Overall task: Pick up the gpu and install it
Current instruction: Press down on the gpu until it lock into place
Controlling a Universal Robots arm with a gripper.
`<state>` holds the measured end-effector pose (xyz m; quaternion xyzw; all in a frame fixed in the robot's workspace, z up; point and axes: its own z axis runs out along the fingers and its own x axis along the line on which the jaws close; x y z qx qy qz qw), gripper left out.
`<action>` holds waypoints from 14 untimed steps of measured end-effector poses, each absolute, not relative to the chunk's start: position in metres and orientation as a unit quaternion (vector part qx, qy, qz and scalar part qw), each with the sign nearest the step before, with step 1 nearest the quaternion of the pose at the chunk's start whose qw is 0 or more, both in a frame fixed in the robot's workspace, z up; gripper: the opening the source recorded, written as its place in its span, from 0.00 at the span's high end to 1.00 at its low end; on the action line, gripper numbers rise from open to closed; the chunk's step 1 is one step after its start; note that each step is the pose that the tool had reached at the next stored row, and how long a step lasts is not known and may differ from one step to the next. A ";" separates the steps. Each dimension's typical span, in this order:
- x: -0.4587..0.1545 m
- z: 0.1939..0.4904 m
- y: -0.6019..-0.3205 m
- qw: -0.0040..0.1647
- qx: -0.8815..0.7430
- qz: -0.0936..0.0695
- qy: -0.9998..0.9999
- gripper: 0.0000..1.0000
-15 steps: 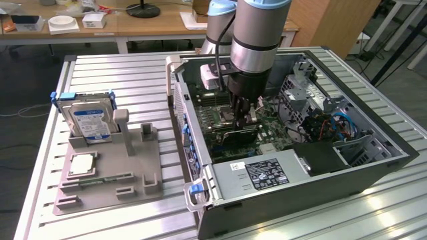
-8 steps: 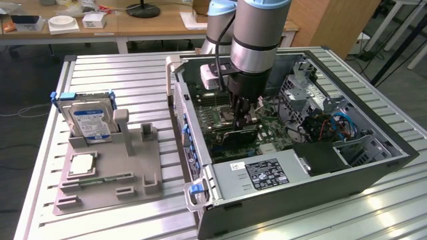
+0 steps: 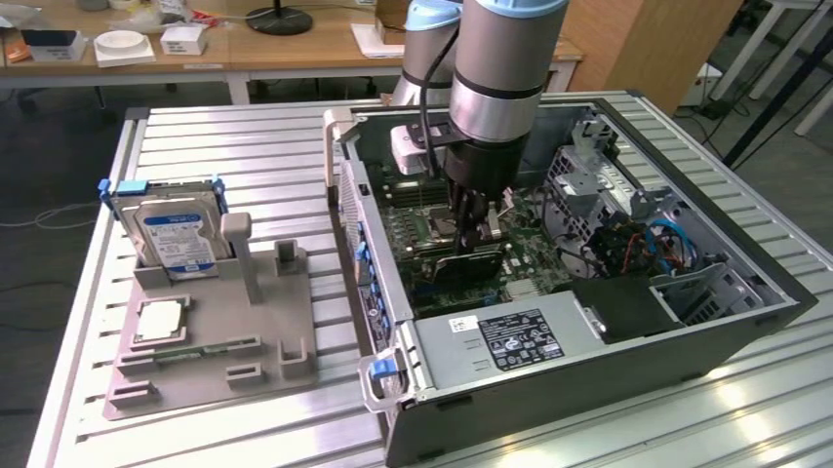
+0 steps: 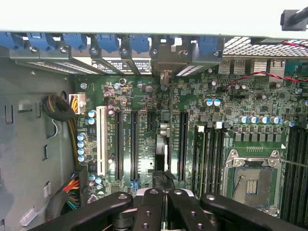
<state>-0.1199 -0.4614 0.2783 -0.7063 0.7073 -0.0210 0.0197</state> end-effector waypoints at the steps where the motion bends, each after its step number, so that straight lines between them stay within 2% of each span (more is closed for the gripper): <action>1: -0.120 0.278 -0.461 0.020 -0.706 -0.021 0.707 0.89; 14: -0.120 0.266 -0.459 0.020 -0.706 -0.021 0.707 0.89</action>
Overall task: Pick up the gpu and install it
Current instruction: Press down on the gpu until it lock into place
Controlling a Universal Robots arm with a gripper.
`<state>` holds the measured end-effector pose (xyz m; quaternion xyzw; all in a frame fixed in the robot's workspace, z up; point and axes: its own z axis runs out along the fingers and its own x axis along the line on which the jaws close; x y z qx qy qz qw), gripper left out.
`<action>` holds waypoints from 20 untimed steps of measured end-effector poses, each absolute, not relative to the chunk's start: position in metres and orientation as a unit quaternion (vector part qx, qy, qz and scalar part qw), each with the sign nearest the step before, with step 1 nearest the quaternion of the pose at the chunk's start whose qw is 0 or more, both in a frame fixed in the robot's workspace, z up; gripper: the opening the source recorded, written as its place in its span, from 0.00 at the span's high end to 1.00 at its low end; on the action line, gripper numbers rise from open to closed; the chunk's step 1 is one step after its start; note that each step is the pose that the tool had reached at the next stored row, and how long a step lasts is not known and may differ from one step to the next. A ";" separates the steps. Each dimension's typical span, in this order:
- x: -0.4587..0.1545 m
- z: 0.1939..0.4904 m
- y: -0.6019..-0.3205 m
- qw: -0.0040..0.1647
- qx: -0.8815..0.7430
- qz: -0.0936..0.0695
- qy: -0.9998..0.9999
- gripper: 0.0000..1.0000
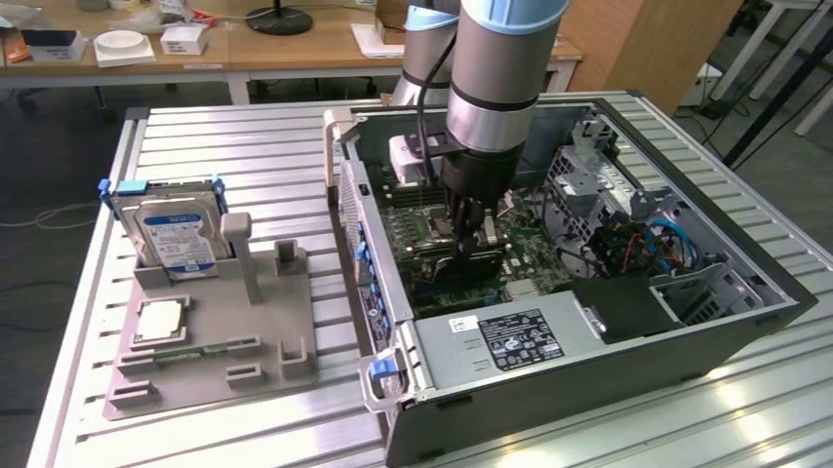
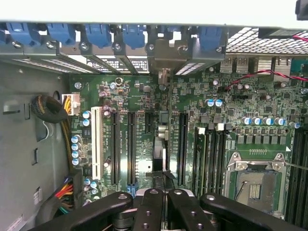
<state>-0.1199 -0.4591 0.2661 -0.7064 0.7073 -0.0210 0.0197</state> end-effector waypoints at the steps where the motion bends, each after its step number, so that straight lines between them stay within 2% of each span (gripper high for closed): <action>1: -0.120 0.266 -0.459 0.020 -0.706 -0.021 0.707 0.89; 20: -0.120 0.262 -0.458 0.019 -0.706 -0.021 0.707 0.89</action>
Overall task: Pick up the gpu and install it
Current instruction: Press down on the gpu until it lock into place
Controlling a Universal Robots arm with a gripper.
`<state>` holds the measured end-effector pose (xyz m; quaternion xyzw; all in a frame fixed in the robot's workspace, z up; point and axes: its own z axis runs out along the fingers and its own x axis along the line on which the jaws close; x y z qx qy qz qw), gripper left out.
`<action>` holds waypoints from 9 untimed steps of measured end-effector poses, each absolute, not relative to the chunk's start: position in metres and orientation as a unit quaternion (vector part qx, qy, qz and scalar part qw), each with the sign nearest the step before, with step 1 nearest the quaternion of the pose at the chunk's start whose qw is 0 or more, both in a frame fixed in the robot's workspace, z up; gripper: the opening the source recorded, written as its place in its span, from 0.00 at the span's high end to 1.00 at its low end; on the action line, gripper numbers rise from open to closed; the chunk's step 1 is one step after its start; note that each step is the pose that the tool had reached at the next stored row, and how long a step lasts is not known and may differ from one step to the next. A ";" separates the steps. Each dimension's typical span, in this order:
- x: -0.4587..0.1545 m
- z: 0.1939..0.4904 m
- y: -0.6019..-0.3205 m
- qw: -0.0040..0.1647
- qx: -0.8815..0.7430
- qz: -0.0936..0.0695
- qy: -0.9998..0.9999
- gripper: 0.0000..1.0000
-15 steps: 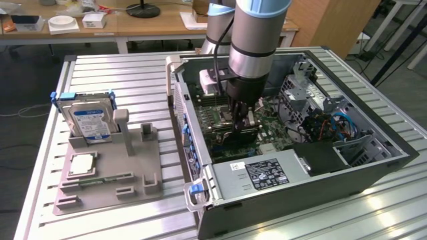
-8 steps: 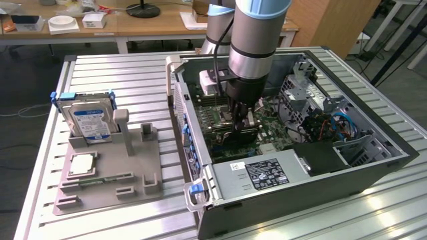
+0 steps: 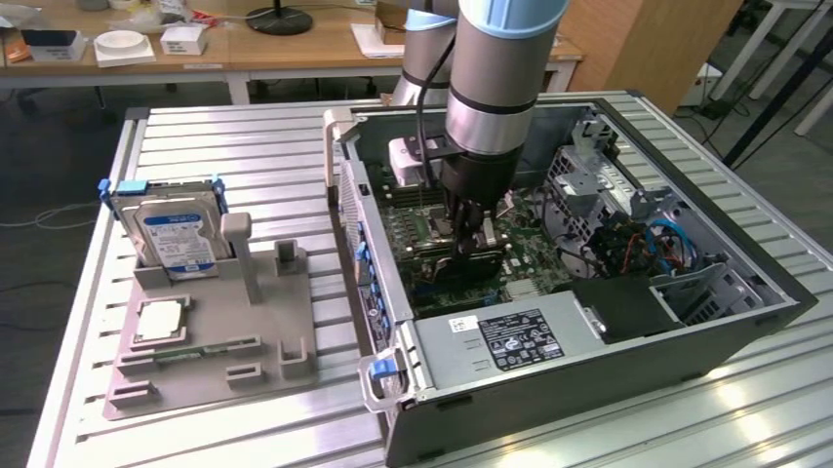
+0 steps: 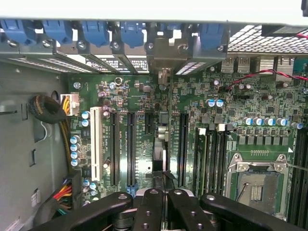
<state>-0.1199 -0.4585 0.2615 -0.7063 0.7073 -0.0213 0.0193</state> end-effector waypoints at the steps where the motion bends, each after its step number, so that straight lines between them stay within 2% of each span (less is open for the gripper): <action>1: -0.120 0.261 -0.458 0.019 -0.706 -0.021 0.707 0.89; 9: -0.124 0.261 -0.458 0.019 -0.706 -0.021 0.707 0.89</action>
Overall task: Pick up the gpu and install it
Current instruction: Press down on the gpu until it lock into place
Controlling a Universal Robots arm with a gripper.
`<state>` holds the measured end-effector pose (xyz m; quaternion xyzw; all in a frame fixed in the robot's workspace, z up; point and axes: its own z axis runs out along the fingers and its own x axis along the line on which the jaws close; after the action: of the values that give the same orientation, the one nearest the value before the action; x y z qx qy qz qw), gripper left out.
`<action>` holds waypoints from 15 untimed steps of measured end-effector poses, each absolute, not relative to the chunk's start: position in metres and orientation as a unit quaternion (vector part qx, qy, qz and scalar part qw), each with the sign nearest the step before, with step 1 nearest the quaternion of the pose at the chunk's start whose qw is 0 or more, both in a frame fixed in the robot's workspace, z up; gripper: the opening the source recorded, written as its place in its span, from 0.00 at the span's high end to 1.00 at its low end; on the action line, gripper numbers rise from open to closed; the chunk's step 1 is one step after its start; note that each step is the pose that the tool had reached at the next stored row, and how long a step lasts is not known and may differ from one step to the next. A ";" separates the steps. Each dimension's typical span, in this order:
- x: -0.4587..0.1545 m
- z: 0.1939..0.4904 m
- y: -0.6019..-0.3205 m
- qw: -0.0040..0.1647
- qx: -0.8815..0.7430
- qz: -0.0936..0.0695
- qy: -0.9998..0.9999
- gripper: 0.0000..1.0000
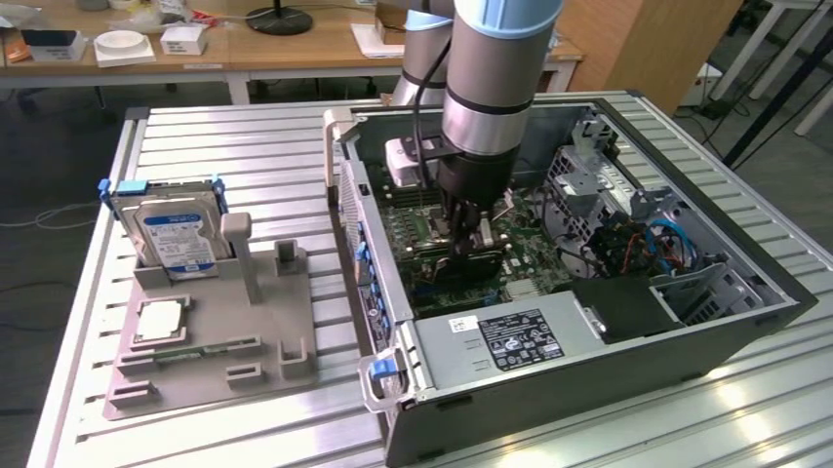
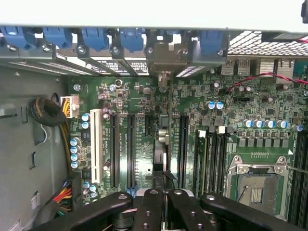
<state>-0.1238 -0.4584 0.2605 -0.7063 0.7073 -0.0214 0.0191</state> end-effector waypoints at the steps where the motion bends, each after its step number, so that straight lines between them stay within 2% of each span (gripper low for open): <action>1: -0.125 0.260 -0.458 0.019 -0.706 -0.022 0.707 0.89; 15: -0.126 0.261 -0.458 0.021 -0.706 -0.021 0.707 0.89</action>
<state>-0.1256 -0.4580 0.2611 -0.7062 0.7074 -0.0211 0.0206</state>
